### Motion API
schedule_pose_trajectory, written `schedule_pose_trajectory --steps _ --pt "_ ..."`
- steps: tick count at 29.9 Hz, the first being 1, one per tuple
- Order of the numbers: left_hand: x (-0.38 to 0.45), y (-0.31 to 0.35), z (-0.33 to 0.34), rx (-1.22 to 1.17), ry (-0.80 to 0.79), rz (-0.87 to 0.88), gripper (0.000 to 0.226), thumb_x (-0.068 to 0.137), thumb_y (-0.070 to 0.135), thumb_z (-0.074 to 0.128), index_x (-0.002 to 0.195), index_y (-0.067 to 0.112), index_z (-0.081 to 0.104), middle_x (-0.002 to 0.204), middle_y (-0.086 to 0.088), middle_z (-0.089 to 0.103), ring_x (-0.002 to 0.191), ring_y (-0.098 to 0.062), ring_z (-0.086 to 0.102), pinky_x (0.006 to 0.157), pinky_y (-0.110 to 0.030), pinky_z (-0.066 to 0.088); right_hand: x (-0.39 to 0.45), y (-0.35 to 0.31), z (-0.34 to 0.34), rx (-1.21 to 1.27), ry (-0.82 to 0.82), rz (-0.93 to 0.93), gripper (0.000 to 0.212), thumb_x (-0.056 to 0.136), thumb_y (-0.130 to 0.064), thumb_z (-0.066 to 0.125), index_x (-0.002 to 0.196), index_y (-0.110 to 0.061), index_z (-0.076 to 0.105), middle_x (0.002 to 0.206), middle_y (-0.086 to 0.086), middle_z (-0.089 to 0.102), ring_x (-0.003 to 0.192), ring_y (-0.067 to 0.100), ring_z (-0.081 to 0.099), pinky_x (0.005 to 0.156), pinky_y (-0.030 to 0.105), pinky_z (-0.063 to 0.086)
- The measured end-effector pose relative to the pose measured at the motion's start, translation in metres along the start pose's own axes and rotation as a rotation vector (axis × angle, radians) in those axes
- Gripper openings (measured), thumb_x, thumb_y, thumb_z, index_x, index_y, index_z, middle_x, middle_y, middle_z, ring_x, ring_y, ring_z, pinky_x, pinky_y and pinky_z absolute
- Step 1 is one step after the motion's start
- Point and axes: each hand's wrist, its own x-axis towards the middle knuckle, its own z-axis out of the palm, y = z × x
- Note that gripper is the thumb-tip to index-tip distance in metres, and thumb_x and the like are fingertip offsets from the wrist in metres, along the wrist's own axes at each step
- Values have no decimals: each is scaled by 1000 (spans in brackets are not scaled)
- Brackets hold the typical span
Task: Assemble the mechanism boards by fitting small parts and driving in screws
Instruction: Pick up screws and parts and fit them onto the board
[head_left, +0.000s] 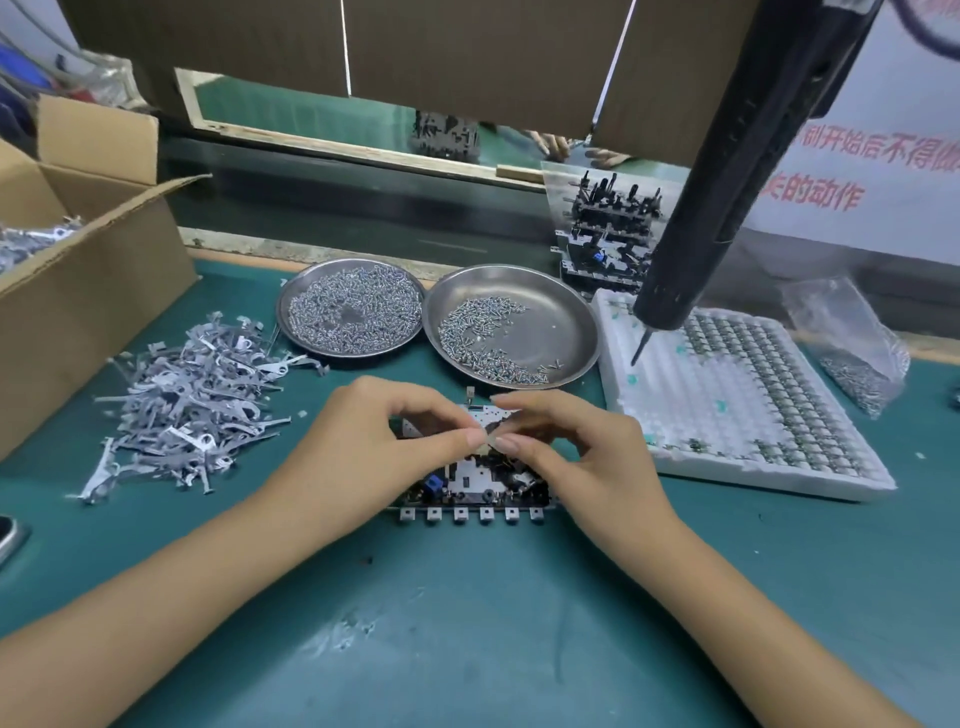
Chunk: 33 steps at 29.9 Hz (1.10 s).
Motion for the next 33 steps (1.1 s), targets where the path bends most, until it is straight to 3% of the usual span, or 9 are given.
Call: schedule_pose_trajectory --steps 5,9,13,17,21,23,27,33 --pt "0 -2 -1 32 -83 -133 2 72 39 75 72 41 74 67 13 71 62 4 61 64 -13 45 -3 1 2 -99 -32 -16 23 81 -5 73 100 -18 73 88 -15 69 86 7 64 82 20 50" --pt "2 -2 -6 89 -146 -194 2 70 43 75 69 42 73 67 10 71 61 -1 58 70 -27 48 -5 0 1 -91 -51 -12 21 81 -1 72 98 -14 75 90 -11 72 83 0 65 79 13 48" --pt "2 -3 -10 112 -178 -206 5 70 43 77 70 39 74 64 6 70 57 -5 56 64 -28 46 -8 -2 2 -160 -73 -71 22 81 -3 73 99 -15 75 87 -5 72 80 3 65 77 15 49" --pt "2 -2 -11 127 -195 -214 7 69 46 78 70 40 74 65 5 70 59 -7 58 69 -33 51 -11 -3 1 -163 -94 -96 21 81 -11 69 101 -15 74 85 -2 71 79 6 63 75 22 50" --pt "2 0 -13 134 -209 -223 8 66 49 77 69 42 74 67 7 70 65 -12 64 72 -34 53 -12 -2 -1 -238 -145 -158 24 77 -7 73 101 -12 73 86 -7 69 85 5 60 79 18 48" --pt "2 0 -13 134 -214 -224 7 66 48 78 68 43 74 69 8 70 68 -15 66 71 -33 53 -13 -2 -1 -265 -158 -187 27 76 -4 75 102 -12 73 85 -6 69 86 10 62 79 22 50" --pt "1 0 -11 112 -198 -220 6 67 44 79 67 40 74 64 8 69 58 -5 58 67 -29 48 -15 -2 1 -321 -130 -218 30 76 -5 76 104 -14 72 84 -3 69 83 15 61 75 29 51" --pt "1 1 -10 144 -207 -224 6 67 45 78 66 41 74 68 6 69 67 -13 63 73 -32 51 -18 -2 5 -408 -111 -338 23 79 -6 71 100 -14 73 76 -1 66 75 16 58 66 22 49"
